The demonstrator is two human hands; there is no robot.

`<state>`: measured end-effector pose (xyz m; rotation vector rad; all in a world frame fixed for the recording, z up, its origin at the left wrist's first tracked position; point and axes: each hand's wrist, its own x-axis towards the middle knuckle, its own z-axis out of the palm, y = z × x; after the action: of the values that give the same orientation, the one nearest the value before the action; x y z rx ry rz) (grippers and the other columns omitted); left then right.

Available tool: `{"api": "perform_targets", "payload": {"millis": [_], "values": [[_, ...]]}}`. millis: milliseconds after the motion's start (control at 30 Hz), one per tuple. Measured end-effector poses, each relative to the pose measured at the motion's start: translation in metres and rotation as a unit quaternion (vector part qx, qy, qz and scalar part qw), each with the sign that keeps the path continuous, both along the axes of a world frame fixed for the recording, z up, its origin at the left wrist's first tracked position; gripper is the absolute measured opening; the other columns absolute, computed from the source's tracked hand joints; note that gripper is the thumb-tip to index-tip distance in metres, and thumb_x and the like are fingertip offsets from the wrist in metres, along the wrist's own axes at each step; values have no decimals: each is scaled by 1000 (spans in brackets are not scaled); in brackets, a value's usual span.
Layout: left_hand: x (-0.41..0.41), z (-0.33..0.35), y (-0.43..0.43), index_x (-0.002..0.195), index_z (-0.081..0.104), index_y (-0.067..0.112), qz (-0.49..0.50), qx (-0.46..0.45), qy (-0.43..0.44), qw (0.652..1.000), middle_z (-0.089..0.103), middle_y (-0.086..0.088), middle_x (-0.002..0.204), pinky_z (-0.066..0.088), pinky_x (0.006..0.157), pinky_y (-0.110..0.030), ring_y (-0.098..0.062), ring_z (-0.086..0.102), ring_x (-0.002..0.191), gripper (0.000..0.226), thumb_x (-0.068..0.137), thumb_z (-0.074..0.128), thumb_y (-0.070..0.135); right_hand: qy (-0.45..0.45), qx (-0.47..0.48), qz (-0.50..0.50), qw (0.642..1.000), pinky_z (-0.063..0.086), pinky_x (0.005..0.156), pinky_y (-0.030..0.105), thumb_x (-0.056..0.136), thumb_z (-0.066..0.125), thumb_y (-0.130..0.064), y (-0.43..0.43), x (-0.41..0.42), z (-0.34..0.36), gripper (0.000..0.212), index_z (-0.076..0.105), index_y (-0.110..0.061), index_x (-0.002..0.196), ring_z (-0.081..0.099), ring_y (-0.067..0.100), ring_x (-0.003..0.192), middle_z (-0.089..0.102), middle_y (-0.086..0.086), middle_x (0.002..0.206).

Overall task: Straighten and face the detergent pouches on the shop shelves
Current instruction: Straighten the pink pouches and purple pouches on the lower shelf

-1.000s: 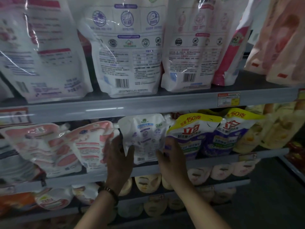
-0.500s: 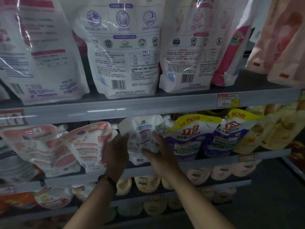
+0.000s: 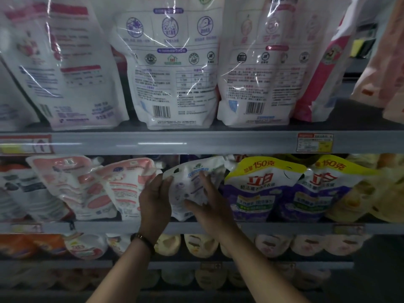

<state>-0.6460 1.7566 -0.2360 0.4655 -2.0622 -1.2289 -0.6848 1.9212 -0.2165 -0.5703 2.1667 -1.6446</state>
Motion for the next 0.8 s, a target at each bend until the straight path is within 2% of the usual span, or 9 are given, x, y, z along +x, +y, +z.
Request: {"api": "perform_targets", "payload": {"millis": [100, 233, 367, 467, 533, 567, 633, 667, 800], "values": [[4, -3, -1, 87, 66, 30, 6, 17, -2, 1000, 74, 2, 87, 59, 72, -49, -17, 70, 80, 26, 108, 60, 16, 7, -11, 16, 1000, 36, 74, -7, 98, 74, -22, -4, 4, 4, 68, 31, -54, 140, 40, -42, 93, 34, -47, 120], [6, -4, -5, 93, 69, 27, -3, 19, 11, 1000, 74, 2, 92, 59, 77, -53, -18, 71, 85, 21, 108, 61, 14, 2, -59, 7, 998, 43, 85, 0, 95, 77, -20, -17, 15, 10, 71, 36, -62, 136, 51, -29, 113, 46, -45, 126], [21, 13, -5, 101, 73, 25, -48, 15, 13, 999, 76, 3, 96, 60, 80, -51, -22, 73, 91, 19, 103, 66, 8, -18, -107, -15, 994, 47, 94, 5, 95, 77, -23, -30, 28, 16, 78, 36, -52, 155, 50, -29, 117, 48, -47, 133], [-4, -45, -20, 123, 71, 37, -60, -19, -63, 996, 69, 9, 131, 56, 98, -45, -22, 67, 117, 23, 102, 67, 27, 19, -154, -12, 988, 43, 120, 39, 102, 64, -36, -33, 45, 36, 63, 42, -28, 161, 54, 8, 141, 61, -6, 151], [-6, -84, -27, 147, 54, 49, -96, -18, -95, 991, 37, 17, 167, 38, 118, -60, -26, 40, 152, 51, 104, 38, 71, 85, -139, -27, 986, 11, 128, 45, 116, 34, -15, -32, 55, 49, 50, 31, 11, 159, 33, 37, 156, 39, 33, 161], [2, -79, -24, 148, 57, 42, -118, -24, -72, 990, 42, 14, 165, 42, 117, -57, -20, 41, 153, 54, 106, 36, 69, 75, -150, -34, 985, 14, 127, 45, 115, 35, -6, -32, 57, 47, 43, 40, 14, 153, 37, 35, 154, 44, 33, 158], [24, -18, 6, 120, 76, 23, -175, 9, -25, 984, 76, 10, 124, 60, 93, -30, -7, 70, 118, 20, 109, 59, 19, 74, -159, -91, 980, 49, 111, 39, 105, 66, -23, -37, 56, 33, 26, 71, -20, 130, 65, 5, 127, 75, -6, 129], [38, 16, 20, 108, 78, 23, -165, 3, -2, 986, 80, 12, 107, 60, 83, -23, -5, 75, 103, 26, 105, 62, 3, 65, -143, -128, 979, 55, 99, 31, 99, 74, -29, -38, 55, 30, 21, 73, -31, 120, 69, -3, 112, 78, -18, 114], [47, 26, 30, 97, 77, 34, -206, 42, -4, 978, 80, 18, 96, 58, 75, -18, -1, 76, 91, 39, 102, 63, -2, 95, -127, -203, 966, 54, 75, 13, 90, 84, -34, -43, 52, 21, 13, 78, -27, 98, 73, -4, 89, 78, -18, 89]]}}
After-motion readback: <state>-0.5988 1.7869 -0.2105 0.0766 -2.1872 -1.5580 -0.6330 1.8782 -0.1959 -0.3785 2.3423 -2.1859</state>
